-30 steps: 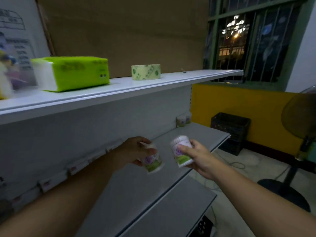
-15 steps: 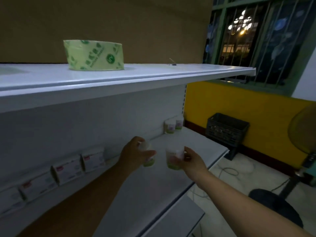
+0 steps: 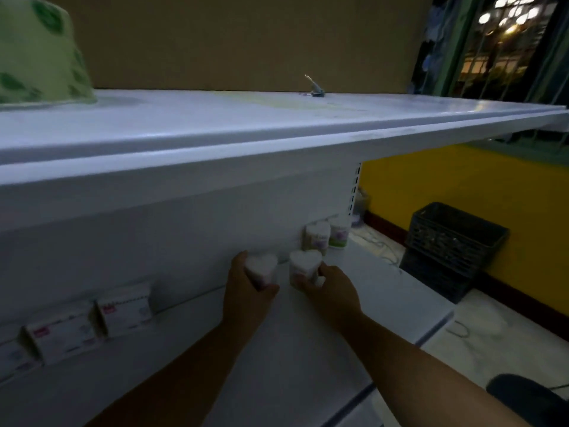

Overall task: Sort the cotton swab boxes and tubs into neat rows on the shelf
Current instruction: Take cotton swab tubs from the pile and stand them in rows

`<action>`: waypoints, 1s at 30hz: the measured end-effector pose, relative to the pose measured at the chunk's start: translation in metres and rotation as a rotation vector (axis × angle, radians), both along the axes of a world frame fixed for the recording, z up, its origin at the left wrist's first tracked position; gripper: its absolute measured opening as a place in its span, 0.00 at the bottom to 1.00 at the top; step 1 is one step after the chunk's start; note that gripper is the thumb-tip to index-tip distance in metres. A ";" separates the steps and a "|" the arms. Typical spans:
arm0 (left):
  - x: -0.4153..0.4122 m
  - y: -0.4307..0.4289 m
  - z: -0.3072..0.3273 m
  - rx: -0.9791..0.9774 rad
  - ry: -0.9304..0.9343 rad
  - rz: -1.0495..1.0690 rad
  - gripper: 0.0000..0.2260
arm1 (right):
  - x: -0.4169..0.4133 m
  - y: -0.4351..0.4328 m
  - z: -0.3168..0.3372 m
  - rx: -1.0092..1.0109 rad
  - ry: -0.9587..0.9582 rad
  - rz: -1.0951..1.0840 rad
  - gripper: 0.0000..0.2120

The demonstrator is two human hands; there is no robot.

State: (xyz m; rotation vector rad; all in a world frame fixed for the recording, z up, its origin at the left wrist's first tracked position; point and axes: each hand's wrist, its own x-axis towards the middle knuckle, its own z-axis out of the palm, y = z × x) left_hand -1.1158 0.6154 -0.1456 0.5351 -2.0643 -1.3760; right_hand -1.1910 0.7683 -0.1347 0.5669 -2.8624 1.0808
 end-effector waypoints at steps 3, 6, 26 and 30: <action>-0.009 0.007 -0.005 0.041 0.017 0.114 0.30 | -0.025 -0.011 0.000 0.013 0.046 0.066 0.25; -0.018 0.014 -0.004 0.048 -0.001 0.224 0.26 | -0.043 -0.019 0.000 0.043 0.084 0.136 0.24; -0.050 0.038 -0.009 0.085 -0.086 0.503 0.28 | -0.085 -0.023 -0.014 0.015 0.052 0.241 0.26; -0.052 0.039 -0.008 0.061 -0.154 0.545 0.24 | -0.089 -0.023 -0.014 0.032 0.045 0.262 0.26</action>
